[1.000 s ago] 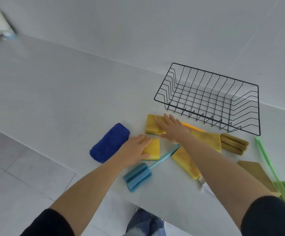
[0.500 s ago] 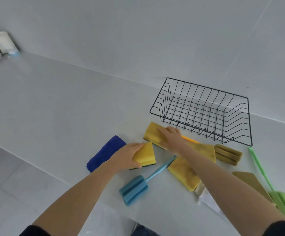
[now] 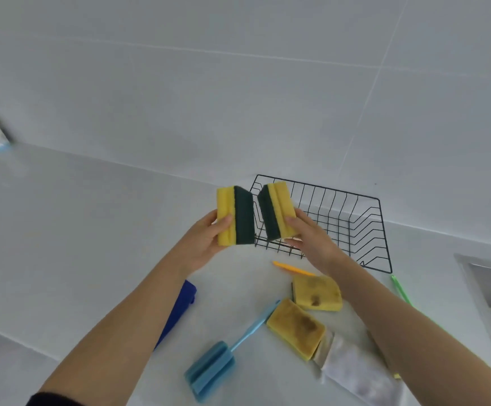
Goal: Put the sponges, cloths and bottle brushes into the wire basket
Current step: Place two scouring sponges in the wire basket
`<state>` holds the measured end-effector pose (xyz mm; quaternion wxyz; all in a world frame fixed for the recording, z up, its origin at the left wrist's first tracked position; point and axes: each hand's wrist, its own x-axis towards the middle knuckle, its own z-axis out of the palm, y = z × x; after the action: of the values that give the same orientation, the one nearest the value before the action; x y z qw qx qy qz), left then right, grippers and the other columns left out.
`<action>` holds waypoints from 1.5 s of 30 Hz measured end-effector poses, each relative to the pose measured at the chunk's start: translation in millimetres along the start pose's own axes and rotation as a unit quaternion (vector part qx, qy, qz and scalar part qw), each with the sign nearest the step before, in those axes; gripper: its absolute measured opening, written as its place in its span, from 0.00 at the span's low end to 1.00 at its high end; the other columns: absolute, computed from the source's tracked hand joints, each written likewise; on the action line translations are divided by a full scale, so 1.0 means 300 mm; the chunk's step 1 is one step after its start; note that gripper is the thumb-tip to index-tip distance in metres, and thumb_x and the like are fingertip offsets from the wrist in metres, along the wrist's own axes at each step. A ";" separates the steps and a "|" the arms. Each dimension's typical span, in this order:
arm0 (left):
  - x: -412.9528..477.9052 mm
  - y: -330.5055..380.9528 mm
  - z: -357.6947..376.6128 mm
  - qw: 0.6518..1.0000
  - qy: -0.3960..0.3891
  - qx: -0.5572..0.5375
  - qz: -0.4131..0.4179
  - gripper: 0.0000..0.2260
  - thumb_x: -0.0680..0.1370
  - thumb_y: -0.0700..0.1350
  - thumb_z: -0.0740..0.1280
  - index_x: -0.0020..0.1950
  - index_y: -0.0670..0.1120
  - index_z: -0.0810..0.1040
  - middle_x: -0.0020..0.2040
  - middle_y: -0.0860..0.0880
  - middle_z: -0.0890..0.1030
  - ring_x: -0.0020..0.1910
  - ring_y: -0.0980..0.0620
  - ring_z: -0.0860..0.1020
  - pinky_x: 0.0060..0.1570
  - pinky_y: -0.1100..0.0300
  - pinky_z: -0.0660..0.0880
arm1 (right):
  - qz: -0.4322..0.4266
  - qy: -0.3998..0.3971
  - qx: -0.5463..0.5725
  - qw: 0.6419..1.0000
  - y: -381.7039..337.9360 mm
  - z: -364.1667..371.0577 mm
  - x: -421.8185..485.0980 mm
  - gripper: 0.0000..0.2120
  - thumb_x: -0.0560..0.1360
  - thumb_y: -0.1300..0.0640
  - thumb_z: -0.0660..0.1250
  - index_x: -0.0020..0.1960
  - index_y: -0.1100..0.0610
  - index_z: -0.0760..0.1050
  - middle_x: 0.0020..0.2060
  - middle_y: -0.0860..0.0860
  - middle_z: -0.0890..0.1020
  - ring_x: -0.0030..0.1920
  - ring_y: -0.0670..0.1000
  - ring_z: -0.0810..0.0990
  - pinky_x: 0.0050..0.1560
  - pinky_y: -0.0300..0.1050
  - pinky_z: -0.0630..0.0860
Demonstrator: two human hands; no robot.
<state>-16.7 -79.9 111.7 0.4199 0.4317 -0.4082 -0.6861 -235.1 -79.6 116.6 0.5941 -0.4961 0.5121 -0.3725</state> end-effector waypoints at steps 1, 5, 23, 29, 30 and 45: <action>0.016 0.009 0.024 1.000 -0.013 -0.017 0.004 0.17 0.79 0.45 0.58 0.68 0.44 0.67 0.59 0.47 0.78 0.57 0.49 0.77 0.60 0.53 0.75 | 0.002 0.002 0.026 1.000 -0.007 -0.017 -0.002 0.22 0.79 0.53 0.55 0.72 0.54 0.61 0.61 0.53 0.73 0.61 0.54 0.73 0.65 0.49 0.69; 0.080 0.017 0.099 0.996 -0.053 -0.074 0.006 0.16 0.81 0.46 0.53 0.67 0.43 0.69 0.58 0.46 0.79 0.55 0.49 0.78 0.54 0.56 0.78 | -0.001 0.015 0.112 0.994 -0.033 -0.085 -0.016 0.19 0.80 0.53 0.54 0.69 0.57 0.63 0.59 0.54 0.74 0.57 0.55 0.77 0.61 0.50 0.73; 0.366 0.118 0.218 0.993 -0.028 -0.081 -0.080 0.15 0.79 0.52 0.60 0.65 0.50 0.70 0.55 0.45 0.78 0.56 0.45 0.77 0.50 0.49 0.77 | 0.008 0.063 0.208 0.976 -0.059 -0.307 0.124 0.25 0.78 0.63 0.54 0.72 0.45 0.60 0.58 0.58 0.78 0.54 0.57 0.79 0.50 0.51 0.78; 0.500 0.109 0.210 0.998 0.011 0.015 -0.068 0.13 0.78 0.42 0.64 0.62 0.47 0.70 0.53 0.48 0.78 0.52 0.49 0.77 0.48 0.53 0.77 | 0.028 0.079 0.264 0.961 -0.041 -0.339 0.237 0.18 0.79 0.62 0.55 0.67 0.51 0.68 0.46 0.56 0.78 0.45 0.56 0.79 0.48 0.51 0.77; 0.524 0.104 0.205 0.997 0.020 0.034 -0.071 0.15 0.78 0.42 0.64 0.64 0.46 0.70 0.54 0.48 0.78 0.54 0.48 0.77 0.51 0.51 0.77 | 0.041 0.088 0.268 0.958 -0.033 -0.343 0.256 0.16 0.79 0.59 0.57 0.66 0.52 0.69 0.47 0.56 0.77 0.45 0.57 0.79 0.46 0.50 0.78; 0.817 -0.119 0.162 0.933 0.108 0.322 -0.120 0.22 0.75 0.43 0.68 0.67 0.41 0.68 0.64 0.40 0.75 0.61 0.42 0.75 0.61 0.45 0.74 | 0.177 0.167 0.089 0.966 0.207 -0.388 0.532 0.25 0.76 0.64 0.63 0.70 0.55 0.62 0.58 0.56 0.75 0.55 0.54 0.75 0.43 0.44 0.75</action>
<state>-137.3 -286.6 31.7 0.2144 0.6611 -0.5046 -0.5122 -321.3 -241.2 20.2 0.5984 -0.2733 0.6484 -0.3832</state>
